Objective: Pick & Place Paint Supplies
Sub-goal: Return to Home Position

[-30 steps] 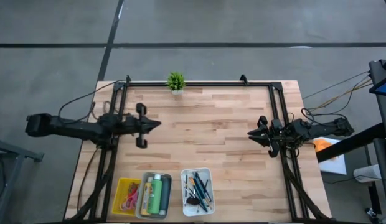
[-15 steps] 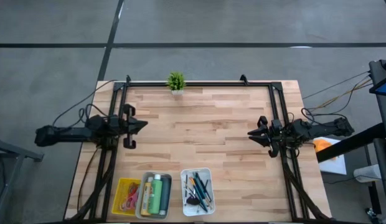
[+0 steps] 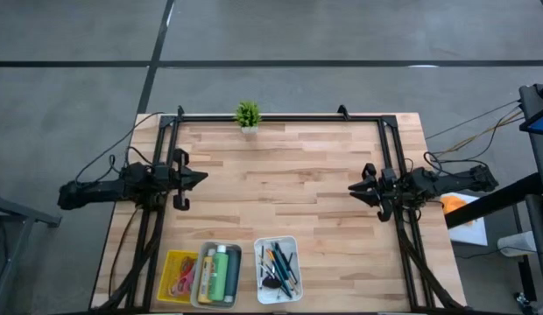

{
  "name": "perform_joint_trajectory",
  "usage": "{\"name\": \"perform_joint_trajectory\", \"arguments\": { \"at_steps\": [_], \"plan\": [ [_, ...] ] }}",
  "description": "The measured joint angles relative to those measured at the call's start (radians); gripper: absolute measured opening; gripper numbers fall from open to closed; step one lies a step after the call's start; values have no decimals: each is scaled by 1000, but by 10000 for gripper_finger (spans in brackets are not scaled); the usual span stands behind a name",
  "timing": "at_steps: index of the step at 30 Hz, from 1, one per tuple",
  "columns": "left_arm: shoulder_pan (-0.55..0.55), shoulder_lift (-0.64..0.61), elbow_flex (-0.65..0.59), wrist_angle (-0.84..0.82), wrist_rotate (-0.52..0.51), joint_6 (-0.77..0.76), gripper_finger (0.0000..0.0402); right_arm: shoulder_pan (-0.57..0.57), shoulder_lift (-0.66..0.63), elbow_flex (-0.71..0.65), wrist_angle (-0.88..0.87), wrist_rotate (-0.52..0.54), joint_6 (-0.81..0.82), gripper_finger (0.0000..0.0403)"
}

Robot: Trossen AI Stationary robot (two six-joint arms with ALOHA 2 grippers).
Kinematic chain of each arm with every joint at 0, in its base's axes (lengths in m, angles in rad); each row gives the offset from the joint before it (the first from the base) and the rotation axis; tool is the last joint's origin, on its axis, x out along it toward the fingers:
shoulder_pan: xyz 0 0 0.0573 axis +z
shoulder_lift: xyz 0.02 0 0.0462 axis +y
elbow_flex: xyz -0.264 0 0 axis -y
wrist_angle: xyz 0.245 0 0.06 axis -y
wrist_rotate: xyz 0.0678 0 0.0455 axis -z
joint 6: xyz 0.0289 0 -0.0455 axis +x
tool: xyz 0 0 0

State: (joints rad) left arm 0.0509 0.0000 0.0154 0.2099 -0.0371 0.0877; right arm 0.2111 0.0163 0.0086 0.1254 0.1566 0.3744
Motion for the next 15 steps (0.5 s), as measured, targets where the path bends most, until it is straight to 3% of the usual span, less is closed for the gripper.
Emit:
{"name": "perform_joint_trajectory", "arguments": {
  "at_steps": [15],
  "plan": [
    [0,11,-12,-190,4,-12,0,0,-1,0,-2,1,0,93]
  ]
}}
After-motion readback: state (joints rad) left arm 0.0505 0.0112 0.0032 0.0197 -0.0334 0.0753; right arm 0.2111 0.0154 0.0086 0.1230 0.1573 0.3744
